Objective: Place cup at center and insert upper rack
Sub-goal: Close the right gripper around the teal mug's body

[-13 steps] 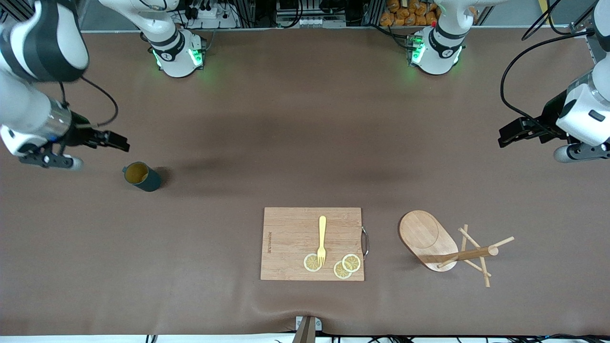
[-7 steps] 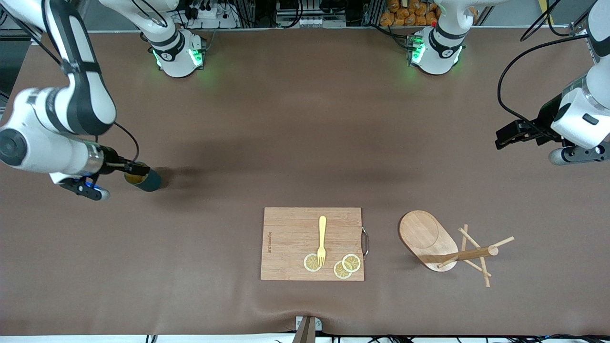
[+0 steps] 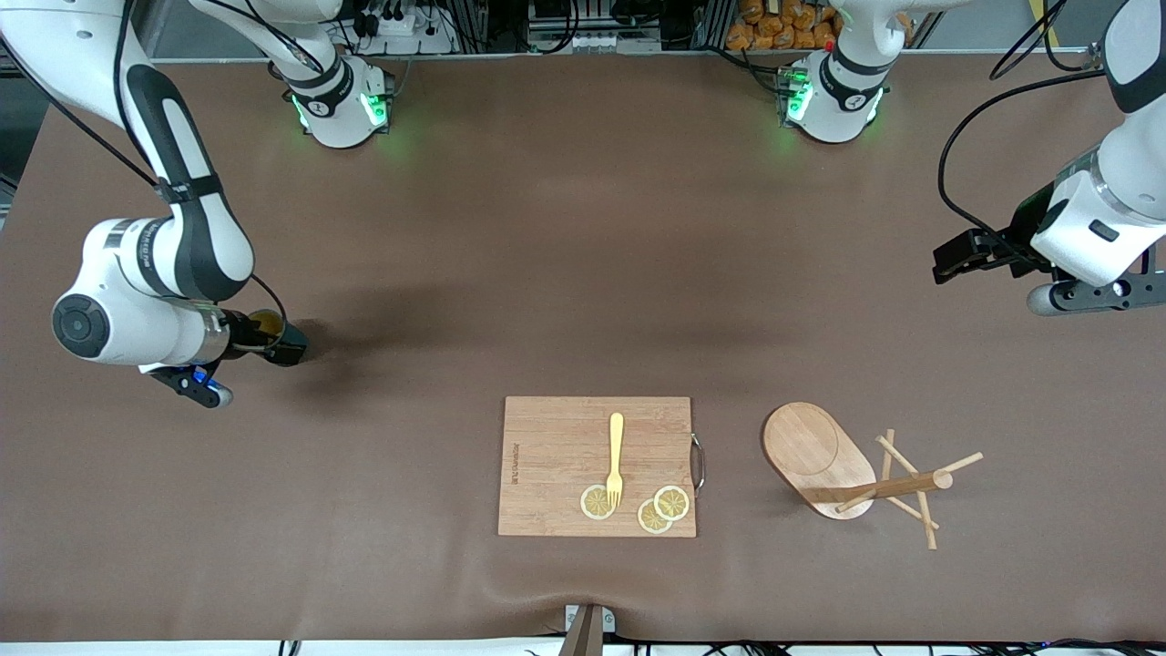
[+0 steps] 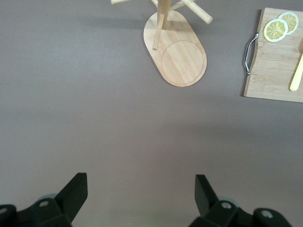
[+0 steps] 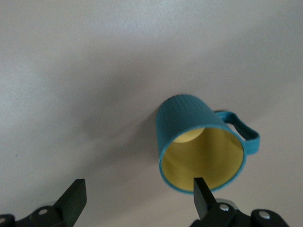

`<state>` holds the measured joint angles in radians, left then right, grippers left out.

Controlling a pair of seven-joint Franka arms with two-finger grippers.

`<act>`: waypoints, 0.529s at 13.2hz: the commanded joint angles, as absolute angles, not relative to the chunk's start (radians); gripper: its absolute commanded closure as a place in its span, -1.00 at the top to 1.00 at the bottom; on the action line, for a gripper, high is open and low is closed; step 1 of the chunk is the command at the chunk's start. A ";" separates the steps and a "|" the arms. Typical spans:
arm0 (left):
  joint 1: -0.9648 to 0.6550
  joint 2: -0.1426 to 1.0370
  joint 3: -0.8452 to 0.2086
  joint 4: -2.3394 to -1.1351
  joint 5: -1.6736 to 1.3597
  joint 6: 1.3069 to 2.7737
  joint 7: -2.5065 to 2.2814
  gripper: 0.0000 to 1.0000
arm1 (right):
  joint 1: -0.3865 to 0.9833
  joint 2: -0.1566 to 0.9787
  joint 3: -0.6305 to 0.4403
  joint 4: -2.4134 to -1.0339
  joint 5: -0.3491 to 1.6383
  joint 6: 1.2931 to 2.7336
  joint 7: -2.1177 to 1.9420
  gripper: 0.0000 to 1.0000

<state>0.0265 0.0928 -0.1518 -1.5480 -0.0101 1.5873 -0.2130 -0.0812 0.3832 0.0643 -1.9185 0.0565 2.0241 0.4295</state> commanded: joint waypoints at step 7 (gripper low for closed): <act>0.029 0.074 -0.173 -1.586 0.014 1.618 -0.193 1.00 | -0.110 0.440 0.069 -1.959 0.009 2.151 0.449 0.58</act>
<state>0.0262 0.0928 -0.1679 -1.5629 -0.0101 1.6045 -0.2128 -0.0939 0.4372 0.0580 -1.9514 0.0245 2.1404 0.4295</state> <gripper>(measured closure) 0.000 0.066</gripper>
